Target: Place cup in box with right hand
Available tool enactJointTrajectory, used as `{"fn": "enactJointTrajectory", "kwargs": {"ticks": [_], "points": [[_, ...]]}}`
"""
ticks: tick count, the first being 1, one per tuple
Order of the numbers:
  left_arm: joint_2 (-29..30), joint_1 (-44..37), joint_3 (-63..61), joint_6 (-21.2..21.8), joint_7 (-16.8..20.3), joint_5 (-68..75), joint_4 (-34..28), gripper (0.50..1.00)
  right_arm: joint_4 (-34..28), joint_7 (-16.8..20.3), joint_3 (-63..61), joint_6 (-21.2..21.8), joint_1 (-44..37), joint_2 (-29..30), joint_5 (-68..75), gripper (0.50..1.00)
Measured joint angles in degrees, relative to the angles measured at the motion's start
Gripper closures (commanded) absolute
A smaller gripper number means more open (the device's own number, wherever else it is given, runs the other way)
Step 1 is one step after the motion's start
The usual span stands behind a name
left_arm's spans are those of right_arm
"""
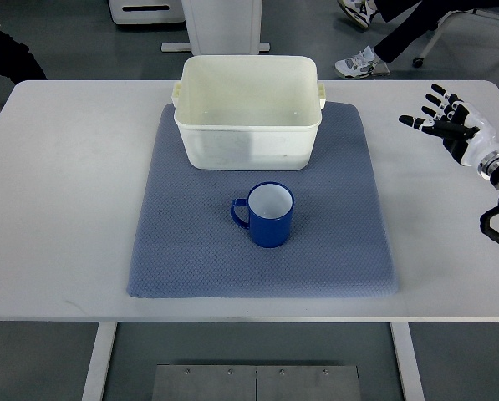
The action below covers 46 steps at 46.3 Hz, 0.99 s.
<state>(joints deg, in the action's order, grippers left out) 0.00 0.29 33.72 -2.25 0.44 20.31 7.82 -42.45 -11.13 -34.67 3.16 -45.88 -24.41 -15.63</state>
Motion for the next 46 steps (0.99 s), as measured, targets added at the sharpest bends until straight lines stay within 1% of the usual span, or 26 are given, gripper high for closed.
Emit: {"fn": "enactJointTrajectory", "kwargs": {"ticks": [20,32,46], "points": [[0.0,0.0,-0.1,0.0,0.0,0.0,0.0,0.500,1.1,0.0,-0.1,0.0,0.1,0.1,0.0,0.500],[0.0,0.0,-0.1,0.0,0.0,0.0,0.0,0.500,5.2,0.0,-0.2,0.0,0.0,0.4,0.1,0.500],[0.0,0.0,-0.1,0.0,0.0,0.0,0.0,0.500,5.5,-0.2,-0.2,0.0,-0.1,0.4,0.1,0.500]]}}
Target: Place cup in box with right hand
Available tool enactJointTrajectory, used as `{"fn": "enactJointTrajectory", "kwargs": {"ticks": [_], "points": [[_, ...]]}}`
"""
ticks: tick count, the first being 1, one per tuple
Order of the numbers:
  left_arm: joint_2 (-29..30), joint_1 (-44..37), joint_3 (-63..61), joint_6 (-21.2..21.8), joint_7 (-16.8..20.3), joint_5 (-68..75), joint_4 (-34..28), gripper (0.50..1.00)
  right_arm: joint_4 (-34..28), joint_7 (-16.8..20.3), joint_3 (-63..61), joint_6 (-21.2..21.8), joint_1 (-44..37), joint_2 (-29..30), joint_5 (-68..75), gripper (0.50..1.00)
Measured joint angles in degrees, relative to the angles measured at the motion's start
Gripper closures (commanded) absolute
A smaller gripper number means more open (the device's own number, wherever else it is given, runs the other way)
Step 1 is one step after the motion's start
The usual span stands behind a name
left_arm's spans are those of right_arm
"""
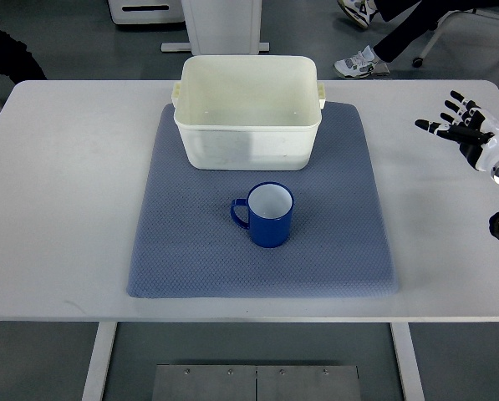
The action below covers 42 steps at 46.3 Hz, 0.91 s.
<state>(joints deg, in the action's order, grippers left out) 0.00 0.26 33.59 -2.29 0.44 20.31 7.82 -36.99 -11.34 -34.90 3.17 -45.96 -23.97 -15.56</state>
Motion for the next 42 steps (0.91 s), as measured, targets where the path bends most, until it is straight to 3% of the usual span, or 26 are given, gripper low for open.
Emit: {"fn": "enactJointTrajectory", "kwargs": {"ticks": [26,42], "points": [[0.0,0.0,0.0,0.0,0.0,0.0,0.0,0.500,-0.2,0.1,0.3,0.1,-0.3,-0.4,0.0,0.500],[0.0,0.0,0.0,0.0,0.0,0.0,0.0,0.500,-0.7,0.2,-0.2,2.9,-0.5,-0.5,0.0,0.500]]}}
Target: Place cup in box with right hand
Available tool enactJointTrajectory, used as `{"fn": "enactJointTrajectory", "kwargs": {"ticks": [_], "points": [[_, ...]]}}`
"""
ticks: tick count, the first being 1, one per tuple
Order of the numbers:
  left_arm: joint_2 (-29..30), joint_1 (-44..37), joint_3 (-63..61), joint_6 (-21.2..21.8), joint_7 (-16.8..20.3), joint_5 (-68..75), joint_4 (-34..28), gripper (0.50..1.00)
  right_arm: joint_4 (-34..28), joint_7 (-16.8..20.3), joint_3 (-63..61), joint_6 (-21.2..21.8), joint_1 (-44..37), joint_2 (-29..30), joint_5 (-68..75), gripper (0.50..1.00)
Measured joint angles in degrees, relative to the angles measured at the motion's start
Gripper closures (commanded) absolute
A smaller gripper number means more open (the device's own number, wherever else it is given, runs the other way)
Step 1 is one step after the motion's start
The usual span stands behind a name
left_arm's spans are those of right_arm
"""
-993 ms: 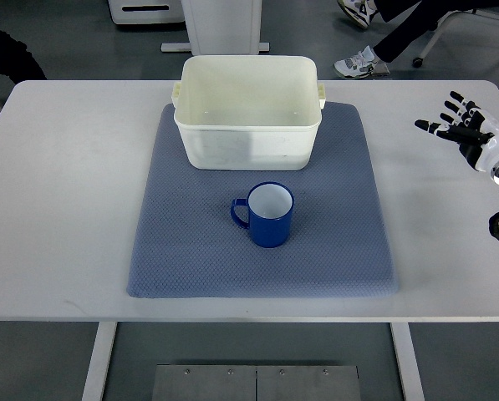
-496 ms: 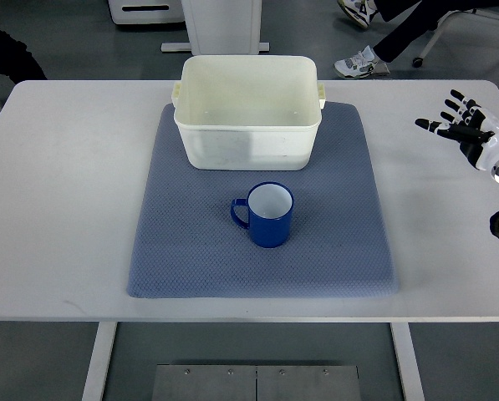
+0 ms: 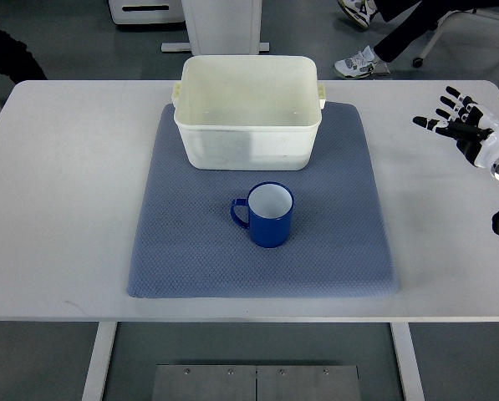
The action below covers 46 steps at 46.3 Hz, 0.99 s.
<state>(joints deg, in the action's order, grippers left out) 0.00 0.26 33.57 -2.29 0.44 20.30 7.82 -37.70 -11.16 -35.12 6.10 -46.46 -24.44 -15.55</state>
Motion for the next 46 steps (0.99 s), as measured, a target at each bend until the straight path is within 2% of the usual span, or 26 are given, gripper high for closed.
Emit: {"fn": "enactJointTrajectory", "kwargs": {"ticks": [13,30,46], "points": [[0.0,0.0,0.0,0.0,0.0,0.0,0.0,0.500,-0.3,-0.1,-0.2,4.6,0.0,0.1,-0.1,0.500],[0.0,0.0,0.0,0.0,0.0,0.0,0.0,0.500,-3.2,-0.2,0.1,4.9,0.2,1.7,-0.6,0.507],[0.0,0.0,0.0,0.0,0.0,0.0,0.0,0.500,-10.9,-0.2,-0.1,4.9,-2.3,0.2,-0.6,0.540]]}}
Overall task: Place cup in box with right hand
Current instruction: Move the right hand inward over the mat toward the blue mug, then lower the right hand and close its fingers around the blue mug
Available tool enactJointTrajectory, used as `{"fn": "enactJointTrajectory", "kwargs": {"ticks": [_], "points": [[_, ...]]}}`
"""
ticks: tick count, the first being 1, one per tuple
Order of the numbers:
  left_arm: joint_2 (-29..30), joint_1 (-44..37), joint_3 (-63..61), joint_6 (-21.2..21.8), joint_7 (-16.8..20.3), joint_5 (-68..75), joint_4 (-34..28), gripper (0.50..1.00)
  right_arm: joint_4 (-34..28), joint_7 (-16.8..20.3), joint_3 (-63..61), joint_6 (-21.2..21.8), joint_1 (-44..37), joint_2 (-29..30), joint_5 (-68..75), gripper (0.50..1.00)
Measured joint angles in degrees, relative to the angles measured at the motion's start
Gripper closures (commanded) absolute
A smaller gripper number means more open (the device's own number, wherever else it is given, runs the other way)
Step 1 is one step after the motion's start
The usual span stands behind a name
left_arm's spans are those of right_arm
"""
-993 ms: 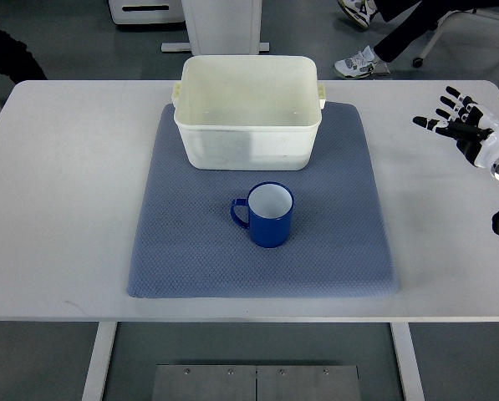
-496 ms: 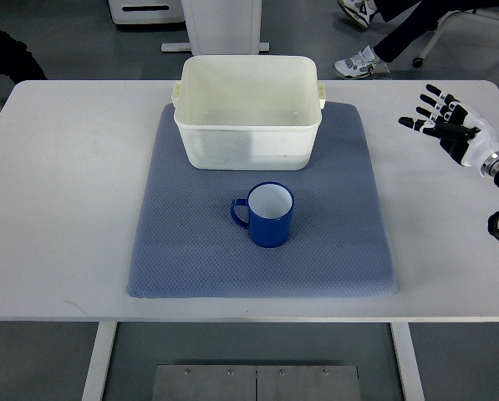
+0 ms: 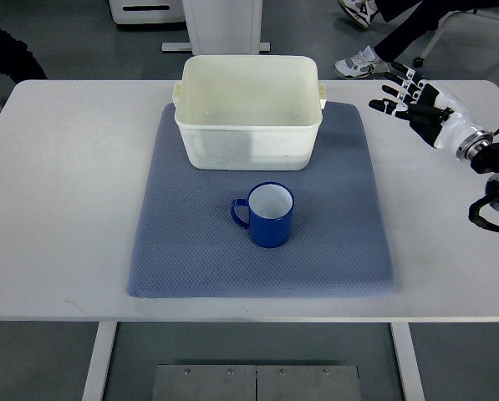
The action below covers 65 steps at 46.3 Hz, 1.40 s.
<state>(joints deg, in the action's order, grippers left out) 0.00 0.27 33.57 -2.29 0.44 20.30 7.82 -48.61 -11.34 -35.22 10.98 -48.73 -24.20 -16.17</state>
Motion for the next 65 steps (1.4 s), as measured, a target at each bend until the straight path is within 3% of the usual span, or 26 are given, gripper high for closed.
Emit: {"fn": "enactJointTrajectory", "kwargs": {"ticks": [31,47,65], "points": [[0.0,0.0,0.0,0.0,0.0,0.0,0.0,0.500,-20.0,-0.1,0.5,0.9,-1.5,-4.9,-6.8,0.515],[0.0,0.0,0.0,0.0,0.0,0.0,0.0,0.500,-21.4,-2.3,4.8,5.1,-1.1,-4.8,-15.7,0.515],[0.0,0.0,0.0,0.0,0.0,0.0,0.0,0.500,-22.1,-4.3,10.0,5.3,-0.8,-4.1,-21.6,0.513]]}}
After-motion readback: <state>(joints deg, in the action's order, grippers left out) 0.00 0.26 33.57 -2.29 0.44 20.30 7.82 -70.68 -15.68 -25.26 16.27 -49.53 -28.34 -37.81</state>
